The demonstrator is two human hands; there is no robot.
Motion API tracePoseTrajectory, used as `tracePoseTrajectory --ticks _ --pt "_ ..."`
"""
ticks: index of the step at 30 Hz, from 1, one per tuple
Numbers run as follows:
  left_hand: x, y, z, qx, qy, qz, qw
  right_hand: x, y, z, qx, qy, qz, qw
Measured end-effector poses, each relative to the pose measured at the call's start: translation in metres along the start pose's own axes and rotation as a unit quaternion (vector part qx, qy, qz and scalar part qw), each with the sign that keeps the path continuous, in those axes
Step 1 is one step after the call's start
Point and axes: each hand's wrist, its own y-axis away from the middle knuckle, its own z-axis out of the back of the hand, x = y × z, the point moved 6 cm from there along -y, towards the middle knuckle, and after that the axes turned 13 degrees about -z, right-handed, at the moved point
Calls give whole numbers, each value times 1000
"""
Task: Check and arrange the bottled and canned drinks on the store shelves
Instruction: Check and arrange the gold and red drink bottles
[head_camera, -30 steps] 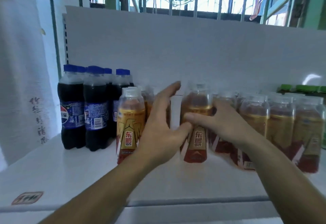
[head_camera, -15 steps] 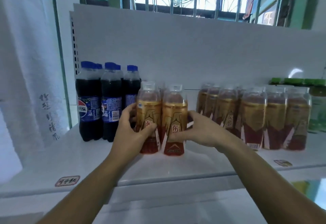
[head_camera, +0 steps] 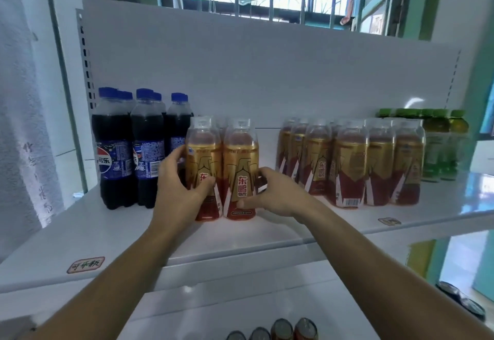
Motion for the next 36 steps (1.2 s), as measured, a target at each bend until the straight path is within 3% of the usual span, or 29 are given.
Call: tracePoseTrajectory --ticks 3,5,6,9,11,13,17,21,25,30,33,36 --pt "-37 1 0 -39 -102 -190 976 1 5 16 2 72 20 997" --pt "-63 5 -15 3 -81 -273 959 2 5 44 -40 121 43 991" --pt "-73 7 -28 43 -53 -276 959 3 6 63 -82 141 56 985" --pt "-86 5 -80 167 8 -207 964 0 8 126 -241 178 67 952" --pt "-82 4 -121 236 36 -121 963 -10 4 160 -299 227 37 926" --pt "-76 2 -158 280 38 -57 958 -24 -5 186 -300 303 -17 904" --pt "-72 -6 -214 328 40 -18 944 -44 -25 208 -262 377 -56 887" --pt "-69 -16 -239 335 58 -7 940 -51 -32 210 -240 305 -18 921" --pt "-61 -20 -244 294 112 -3 949 -44 -29 208 -239 181 84 950" --pt "-48 -20 -234 212 204 30 955 -25 -30 202 -237 70 204 947" --pt "-45 -28 -216 130 213 13 968 -9 -44 200 -257 -22 239 936" --pt "-44 -31 -204 69 250 17 966 0 -67 186 -219 -137 260 930"
